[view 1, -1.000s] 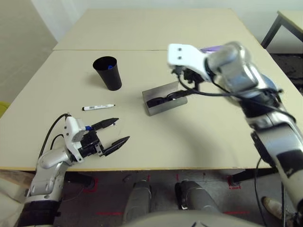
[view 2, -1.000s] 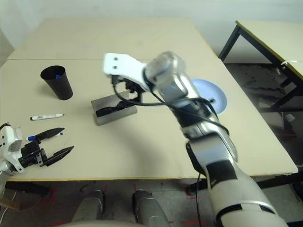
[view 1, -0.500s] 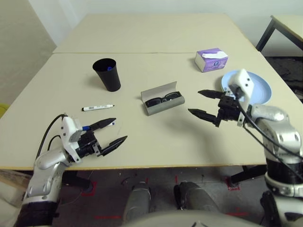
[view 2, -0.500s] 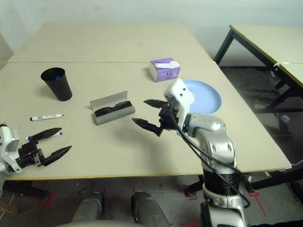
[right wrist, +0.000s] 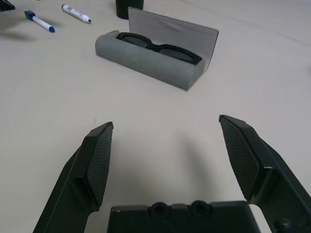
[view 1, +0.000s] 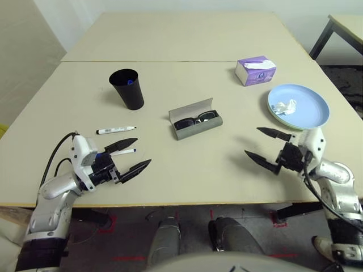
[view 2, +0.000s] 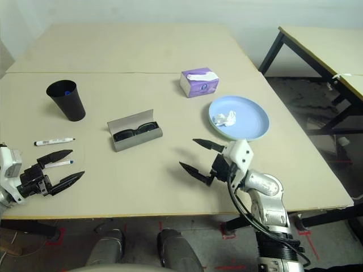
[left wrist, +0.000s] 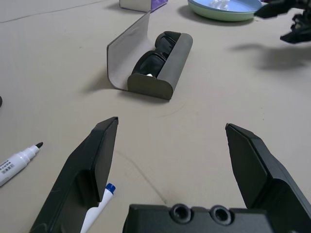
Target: Organize and tidy the items on the table.
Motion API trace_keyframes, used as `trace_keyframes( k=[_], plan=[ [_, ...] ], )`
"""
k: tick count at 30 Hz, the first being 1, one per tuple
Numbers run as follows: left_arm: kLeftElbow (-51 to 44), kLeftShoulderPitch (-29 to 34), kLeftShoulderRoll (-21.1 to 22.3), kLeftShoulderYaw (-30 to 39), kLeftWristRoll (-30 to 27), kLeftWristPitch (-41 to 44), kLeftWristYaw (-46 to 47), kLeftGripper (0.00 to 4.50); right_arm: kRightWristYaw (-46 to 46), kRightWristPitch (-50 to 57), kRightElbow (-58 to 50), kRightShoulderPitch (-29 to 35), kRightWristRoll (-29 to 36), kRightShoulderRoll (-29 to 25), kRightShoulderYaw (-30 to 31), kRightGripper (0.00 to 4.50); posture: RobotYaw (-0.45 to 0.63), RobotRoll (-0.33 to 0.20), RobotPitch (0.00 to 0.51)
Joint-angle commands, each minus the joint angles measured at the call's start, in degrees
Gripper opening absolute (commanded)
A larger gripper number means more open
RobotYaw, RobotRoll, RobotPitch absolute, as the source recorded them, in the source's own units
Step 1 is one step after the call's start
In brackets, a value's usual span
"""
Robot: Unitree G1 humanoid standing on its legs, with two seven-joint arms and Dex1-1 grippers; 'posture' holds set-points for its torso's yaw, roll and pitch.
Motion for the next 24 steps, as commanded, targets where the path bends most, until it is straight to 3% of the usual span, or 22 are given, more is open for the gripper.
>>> trace_keyframes(
  k=[1, 8, 15, 18, 24],
  plan=[
    [-0.7, 0.2, 0.5, 0.2, -0.1, 0.6, 0.1, 4.5, 2.9, -0.9, 1.7, -0.6, 4.1, -0.7, 0.0, 4.45, -0.01, 0.0, 0.132],
    [0.0, -3.3, -1.1, 1.1, 0.1, 3.6, 6.3, 4.5, 2.3, -0.2, 5.4, -3.1, 6.1, -1.1, -0.3, 4.45, -0.02, 0.0, 0.132],
    [5.7, -10.9, -2.3, -3.5, 9.1, 4.3, 14.9, 4.5, 5.2, -0.9, 6.4, -1.2, 5.9, -3.0, 0.7, 4.45, -0.03, 0.0, 0.125],
    [10.6, -14.9, -3.8, -5.5, 11.9, 2.8, 16.6, 3.87, 5.2, -1.3, 6.6, -0.6, 5.5, -3.2, 0.9, 4.5, -0.04, 0.0, 0.122],
    [20.0, -20.5, -6.4, -7.8, 15.3, -0.9, 18.1, 1.94, 4.3, -2.1, 6.0, 0.7, 5.1, -3.4, 0.8, 4.5, -0.07, 0.0, 0.118]
  ],
)
